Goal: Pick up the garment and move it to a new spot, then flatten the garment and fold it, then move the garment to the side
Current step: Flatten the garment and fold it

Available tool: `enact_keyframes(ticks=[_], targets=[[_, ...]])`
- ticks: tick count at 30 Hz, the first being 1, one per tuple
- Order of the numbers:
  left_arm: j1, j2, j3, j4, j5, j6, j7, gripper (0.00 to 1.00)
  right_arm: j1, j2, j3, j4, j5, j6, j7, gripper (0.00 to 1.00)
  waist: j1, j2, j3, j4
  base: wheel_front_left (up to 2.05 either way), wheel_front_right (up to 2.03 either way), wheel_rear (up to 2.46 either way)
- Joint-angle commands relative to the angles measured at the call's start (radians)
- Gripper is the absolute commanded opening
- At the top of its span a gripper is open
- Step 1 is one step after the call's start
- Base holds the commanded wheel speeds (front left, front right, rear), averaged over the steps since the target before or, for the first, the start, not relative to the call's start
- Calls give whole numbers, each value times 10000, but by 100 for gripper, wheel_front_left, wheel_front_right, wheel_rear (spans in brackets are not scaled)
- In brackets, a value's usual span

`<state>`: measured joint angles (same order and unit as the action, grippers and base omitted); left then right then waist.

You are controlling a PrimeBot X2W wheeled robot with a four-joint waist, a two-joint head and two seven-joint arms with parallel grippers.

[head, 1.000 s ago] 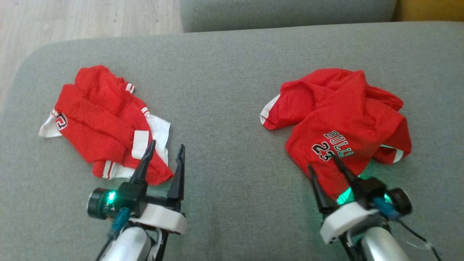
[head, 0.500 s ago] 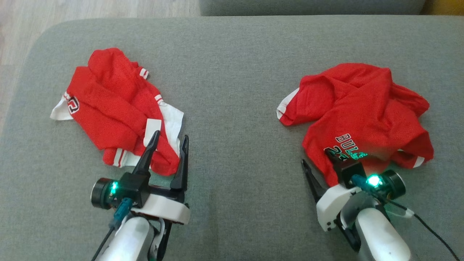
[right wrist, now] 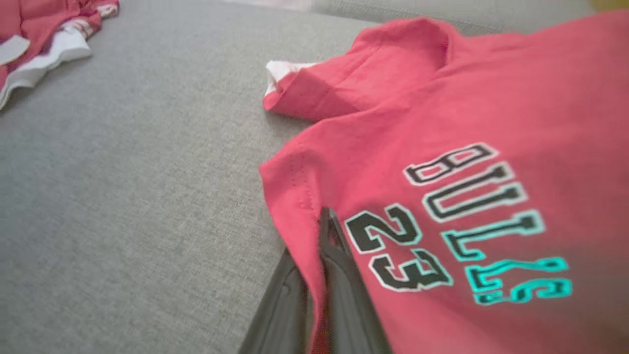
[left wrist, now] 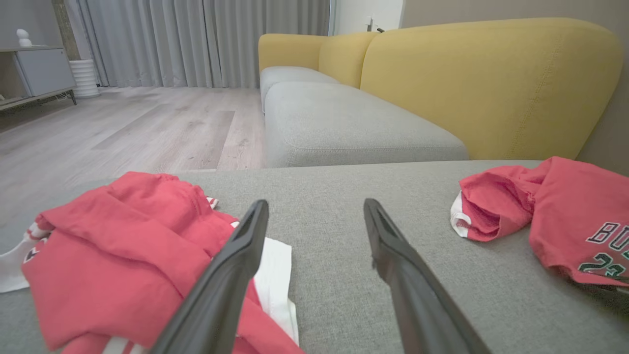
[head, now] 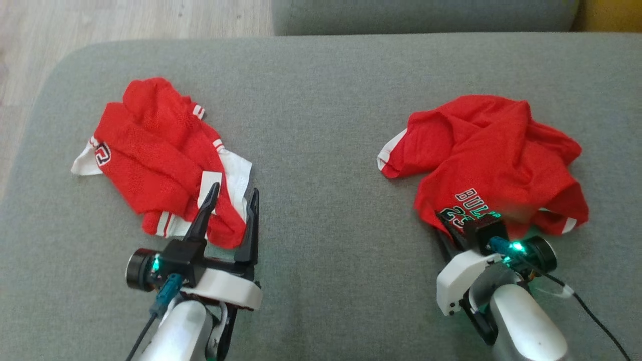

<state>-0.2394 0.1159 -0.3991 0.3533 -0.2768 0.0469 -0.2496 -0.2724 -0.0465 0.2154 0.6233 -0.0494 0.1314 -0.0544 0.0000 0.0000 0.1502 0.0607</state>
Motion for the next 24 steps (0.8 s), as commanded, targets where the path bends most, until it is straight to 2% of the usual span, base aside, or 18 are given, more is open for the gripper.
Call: enact_keyframes(ticks=[1, 8, 13, 16, 19, 24], targets=[[-150, 54, 447, -228, 114, -53, -122, 100, -109, -37, 228, -328, 164, -7, -238, 0, 0, 0, -164, -34, 0, 0, 0], [92, -58, 607, -215, 224, -181, -122, 100, -668, -37, 142, -758, 1071, -7, -433, 0, 0, 0, -558, 77, 0, 0, 0], [240, -165, 767, -250, 275, -239, -122, 100, -1577, -37, 213, -1147, 1853, -7, 60, 0, 0, 0, -817, 318, 0, 0, 0], [341, -225, 843, -231, 298, -290, -122, 100, -2505, -37, 492, -1261, 2540, -7, 580, 0, 0, 0, -965, 456, 0, 0, 0], [465, -278, 911, -181, 331, -325, -122, 100, -3732, -37, 778, -1230, 3772, -7, 961, 0, 0, 0, -1145, 552, 0, 0, 0], [640, -346, 1080, -177, 379, -305, -122, 100, -6148, -37, 443, -820, 5463, -7, 611, 0, 0, 0, -1339, 515, 0, 0, 0]])
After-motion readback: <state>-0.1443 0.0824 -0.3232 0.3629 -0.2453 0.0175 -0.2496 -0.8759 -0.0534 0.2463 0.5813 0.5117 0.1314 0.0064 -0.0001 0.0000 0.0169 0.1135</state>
